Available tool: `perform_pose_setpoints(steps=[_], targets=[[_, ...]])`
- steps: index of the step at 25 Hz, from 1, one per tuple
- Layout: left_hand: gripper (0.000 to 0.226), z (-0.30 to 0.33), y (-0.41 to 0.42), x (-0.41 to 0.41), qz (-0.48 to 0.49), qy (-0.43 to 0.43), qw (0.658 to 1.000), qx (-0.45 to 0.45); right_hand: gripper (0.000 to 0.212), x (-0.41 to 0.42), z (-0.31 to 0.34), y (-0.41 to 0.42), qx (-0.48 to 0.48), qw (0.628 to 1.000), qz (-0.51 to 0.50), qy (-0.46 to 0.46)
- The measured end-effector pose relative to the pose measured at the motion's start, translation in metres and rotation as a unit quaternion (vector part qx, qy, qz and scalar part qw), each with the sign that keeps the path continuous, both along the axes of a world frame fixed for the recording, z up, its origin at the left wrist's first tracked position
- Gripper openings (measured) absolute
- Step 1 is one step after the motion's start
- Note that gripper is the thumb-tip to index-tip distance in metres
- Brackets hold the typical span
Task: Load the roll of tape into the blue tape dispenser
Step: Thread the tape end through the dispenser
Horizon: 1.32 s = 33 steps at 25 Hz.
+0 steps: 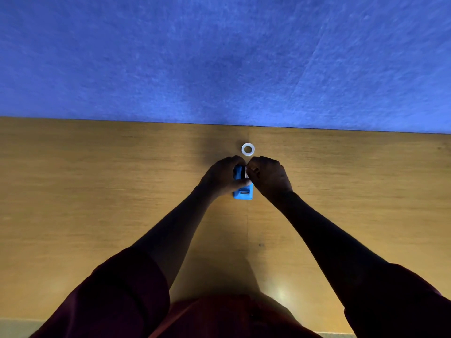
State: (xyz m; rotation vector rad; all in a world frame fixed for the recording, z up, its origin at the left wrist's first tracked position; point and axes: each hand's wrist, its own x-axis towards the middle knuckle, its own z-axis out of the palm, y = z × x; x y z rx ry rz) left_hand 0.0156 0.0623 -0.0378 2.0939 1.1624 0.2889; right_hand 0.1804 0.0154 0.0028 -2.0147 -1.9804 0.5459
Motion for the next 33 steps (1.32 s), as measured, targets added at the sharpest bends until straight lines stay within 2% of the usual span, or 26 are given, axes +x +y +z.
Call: perform_pose_setpoints(steps=[9,15,23,28,33], targets=[[0.054,-0.005,-0.003,0.000,0.008,0.014,1.000,0.017,0.018,0.002,0.002,-0.001,0.010,1.000,0.020,-0.007],[0.045,-0.004,0.000,-0.001,0.008,0.006,1.000,0.015,0.016,0.002,0.000,-0.001,0.006,1.000,0.019,-0.003],[0.051,-0.003,-0.002,-0.003,0.009,-0.002,1.000,0.011,0.016,0.004,-0.002,-0.001,0.009,1.000,0.026,-0.012],[0.042,0.000,0.000,-0.002,0.005,-0.015,1.000,0.010,0.010,0.009,-0.007,-0.003,0.012,0.996,-0.004,0.085],[0.045,0.000,-0.003,-0.003,0.011,-0.027,1.000,0.003,0.008,0.012,-0.016,-0.006,0.032,0.990,-0.028,0.137]])
